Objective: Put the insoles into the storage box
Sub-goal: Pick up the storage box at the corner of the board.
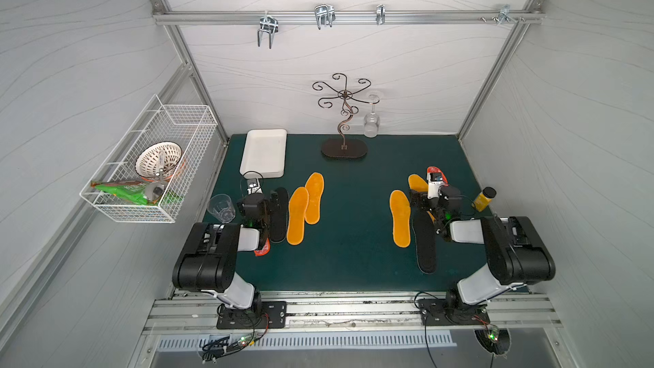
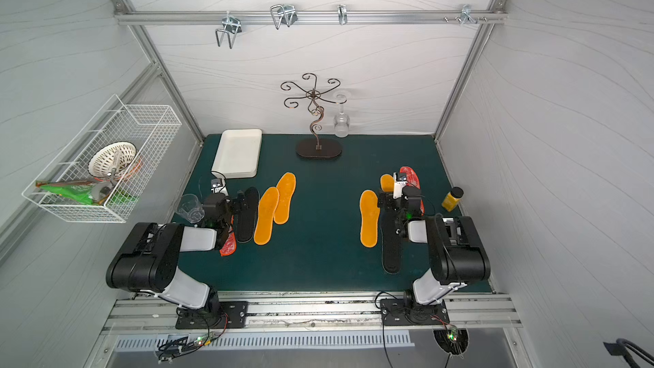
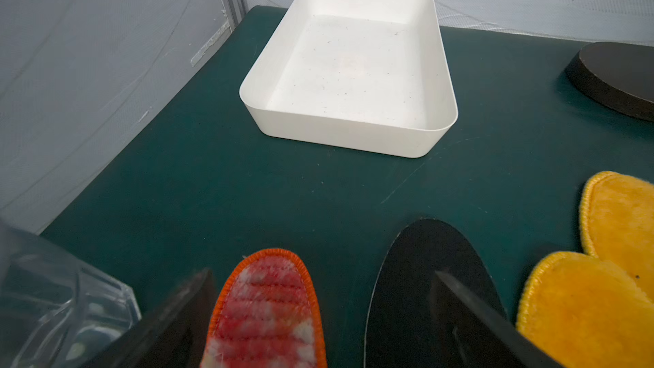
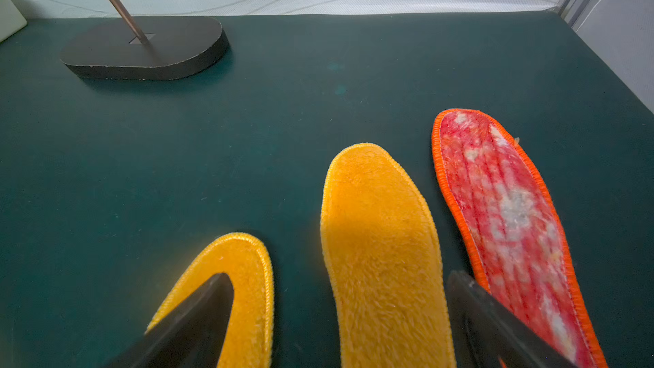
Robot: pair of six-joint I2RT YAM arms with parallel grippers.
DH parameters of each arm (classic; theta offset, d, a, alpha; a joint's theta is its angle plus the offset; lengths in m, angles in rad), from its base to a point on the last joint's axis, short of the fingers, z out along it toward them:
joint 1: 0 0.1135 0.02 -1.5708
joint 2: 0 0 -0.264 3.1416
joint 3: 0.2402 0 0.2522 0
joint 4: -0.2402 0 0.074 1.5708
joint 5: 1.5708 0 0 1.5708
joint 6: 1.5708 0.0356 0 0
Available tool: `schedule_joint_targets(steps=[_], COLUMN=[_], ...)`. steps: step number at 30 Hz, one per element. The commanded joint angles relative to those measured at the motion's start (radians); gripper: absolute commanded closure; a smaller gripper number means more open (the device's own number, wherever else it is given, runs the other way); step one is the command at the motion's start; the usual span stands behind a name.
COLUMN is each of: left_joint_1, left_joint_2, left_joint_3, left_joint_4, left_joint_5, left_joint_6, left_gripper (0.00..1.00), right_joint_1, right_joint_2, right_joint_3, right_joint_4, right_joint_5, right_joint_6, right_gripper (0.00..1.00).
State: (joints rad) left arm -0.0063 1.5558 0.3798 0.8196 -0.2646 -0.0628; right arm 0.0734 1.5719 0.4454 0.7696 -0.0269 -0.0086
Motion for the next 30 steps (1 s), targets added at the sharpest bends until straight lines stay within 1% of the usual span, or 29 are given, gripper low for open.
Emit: schedule_joint_targets(steps=[1,23,29,30], left_joint_1=[0.006,0.007,0.006,-0.006], left_joint_2=[-0.003,-0.003,-0.009,-0.039], left_joint_3=[0.033,0.031,0.031,0.054], left_joint_4=[0.035,0.038,0.053,-0.006], left_joint_5=[0.011,0.013,0.011,-0.012], left_joint_6=[-0.002,-0.004,0.005,0.022], left_gripper=[0.0,0.0,0.0,0.0], right_joint_1=[0.004,0.004,-0.005,-0.002], right_joint_2=[0.01,0.002,0.001,-0.003], right_joint_3=[0.013,0.015,0.021,0.015], right_joint_4=[0.014,-0.008,-0.019,-0.012], right_joint_5=[0.001,0.002,-0.014,-0.005], right_joint_6=[-0.007,-0.004,0.001,-0.002], right_gripper=[0.01,0.01,0.01,0.01])
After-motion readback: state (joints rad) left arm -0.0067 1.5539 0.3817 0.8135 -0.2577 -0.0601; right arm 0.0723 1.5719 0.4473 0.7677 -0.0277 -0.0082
